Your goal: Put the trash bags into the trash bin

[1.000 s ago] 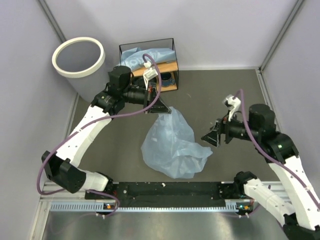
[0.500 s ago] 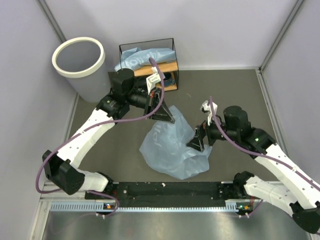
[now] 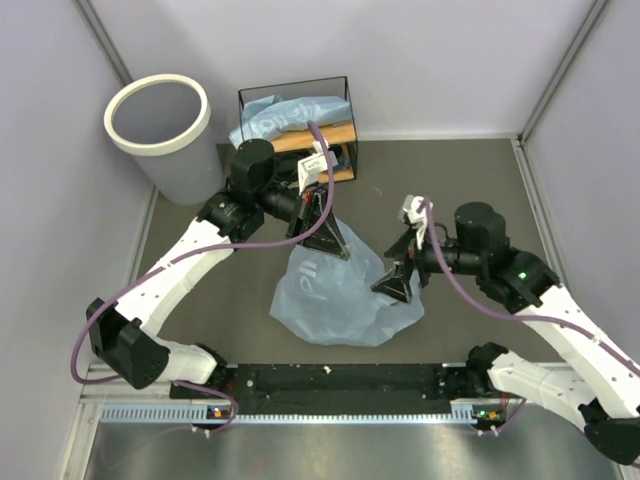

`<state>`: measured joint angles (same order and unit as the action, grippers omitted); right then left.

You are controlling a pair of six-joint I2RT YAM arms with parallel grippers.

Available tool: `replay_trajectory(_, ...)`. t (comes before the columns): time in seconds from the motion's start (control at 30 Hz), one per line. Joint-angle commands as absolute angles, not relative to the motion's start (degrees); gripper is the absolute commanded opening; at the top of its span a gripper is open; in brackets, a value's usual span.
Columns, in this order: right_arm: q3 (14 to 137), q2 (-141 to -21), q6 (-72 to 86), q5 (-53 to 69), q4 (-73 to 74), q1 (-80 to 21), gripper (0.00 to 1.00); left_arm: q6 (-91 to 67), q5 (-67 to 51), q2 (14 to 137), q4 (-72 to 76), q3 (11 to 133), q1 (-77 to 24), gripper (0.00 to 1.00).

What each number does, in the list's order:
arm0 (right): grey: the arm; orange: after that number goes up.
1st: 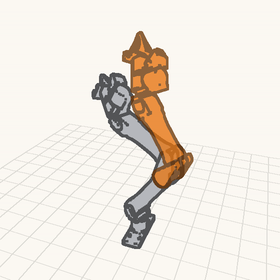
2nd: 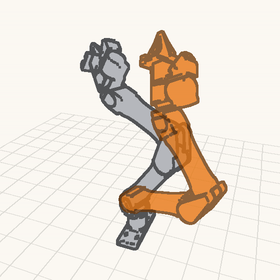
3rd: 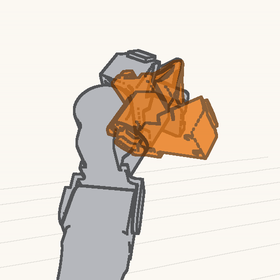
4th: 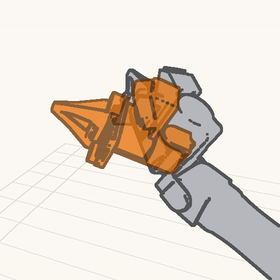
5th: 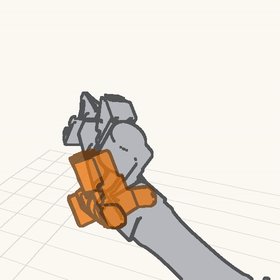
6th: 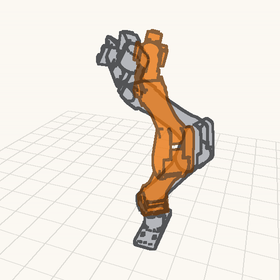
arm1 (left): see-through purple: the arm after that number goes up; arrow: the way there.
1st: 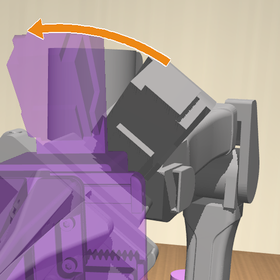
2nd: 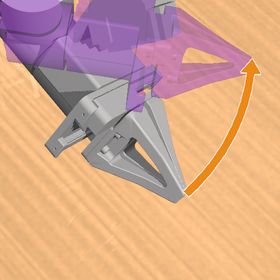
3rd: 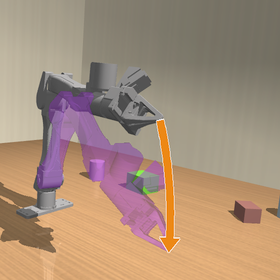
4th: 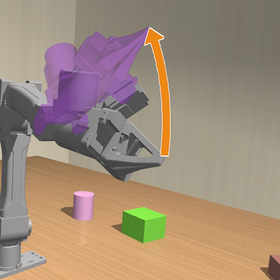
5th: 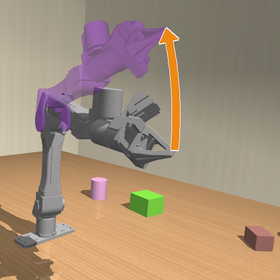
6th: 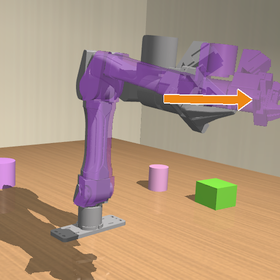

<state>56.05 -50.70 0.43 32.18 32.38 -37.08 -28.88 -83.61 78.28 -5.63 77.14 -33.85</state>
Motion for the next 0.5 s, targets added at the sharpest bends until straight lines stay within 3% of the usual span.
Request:
replay_trajectory(0.0, 63.6, -46.8, -7.3, 37.8, 36.7, -37.7, 0.98, -28.8, -86.5, 78.6, -2.8, 77.8, -33.9, 0.00)
replay_trajectory(0.47, 60.5, -55.4, -10.6, 40.8, 29.7, -40.6, 0.95, -30.1, -86.0, 78.2, -2.6, 79.5, -35.3, 0.00)
